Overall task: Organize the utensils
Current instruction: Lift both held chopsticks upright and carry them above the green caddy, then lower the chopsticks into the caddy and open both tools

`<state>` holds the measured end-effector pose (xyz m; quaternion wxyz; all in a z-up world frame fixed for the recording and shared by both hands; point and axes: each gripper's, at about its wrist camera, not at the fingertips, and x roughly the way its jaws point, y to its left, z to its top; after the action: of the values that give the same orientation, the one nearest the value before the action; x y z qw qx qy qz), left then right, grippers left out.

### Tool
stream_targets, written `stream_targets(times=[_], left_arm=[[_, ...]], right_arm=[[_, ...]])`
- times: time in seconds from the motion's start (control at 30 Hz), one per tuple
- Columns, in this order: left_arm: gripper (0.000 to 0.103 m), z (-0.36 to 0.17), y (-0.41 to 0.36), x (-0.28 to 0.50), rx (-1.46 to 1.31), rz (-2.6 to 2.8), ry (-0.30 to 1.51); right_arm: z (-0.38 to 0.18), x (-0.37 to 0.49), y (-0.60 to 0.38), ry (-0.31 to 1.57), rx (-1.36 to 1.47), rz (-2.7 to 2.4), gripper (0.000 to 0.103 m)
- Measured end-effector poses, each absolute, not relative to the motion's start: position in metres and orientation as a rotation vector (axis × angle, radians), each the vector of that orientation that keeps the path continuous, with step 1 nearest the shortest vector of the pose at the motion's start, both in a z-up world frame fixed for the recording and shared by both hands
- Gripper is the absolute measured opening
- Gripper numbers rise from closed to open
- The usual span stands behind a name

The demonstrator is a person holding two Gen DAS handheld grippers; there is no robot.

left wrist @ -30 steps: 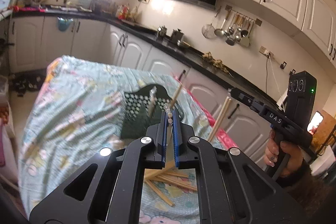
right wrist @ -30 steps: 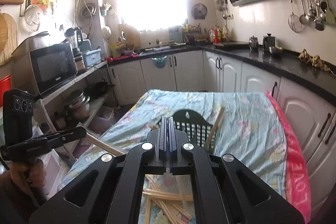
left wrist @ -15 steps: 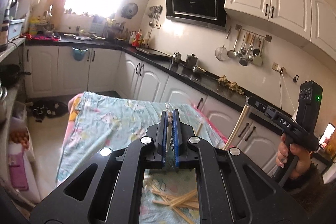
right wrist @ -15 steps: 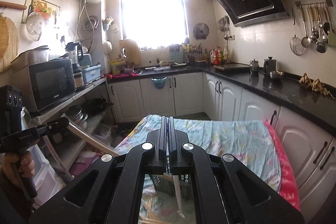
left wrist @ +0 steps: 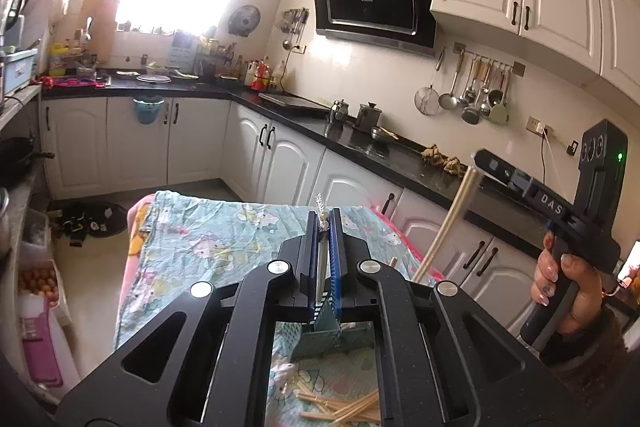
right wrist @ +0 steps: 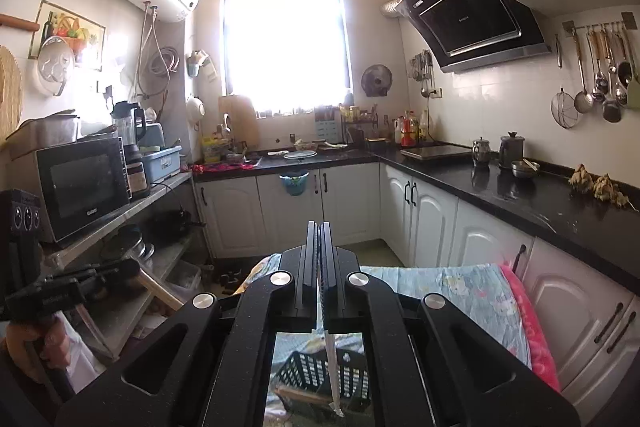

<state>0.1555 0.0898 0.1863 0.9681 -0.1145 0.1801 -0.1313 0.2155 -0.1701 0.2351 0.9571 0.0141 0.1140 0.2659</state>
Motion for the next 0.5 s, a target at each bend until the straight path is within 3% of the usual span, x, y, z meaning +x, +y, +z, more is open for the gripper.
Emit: stream_targets(times=[0.5], left_arm=[[0.003, 0.142, 0.067, 0.197, -0.212, -0.253, 0.453]], right_arm=[[0.201, 0.249, -0.129, 0.244, -0.023, 0.559, 0.002]])
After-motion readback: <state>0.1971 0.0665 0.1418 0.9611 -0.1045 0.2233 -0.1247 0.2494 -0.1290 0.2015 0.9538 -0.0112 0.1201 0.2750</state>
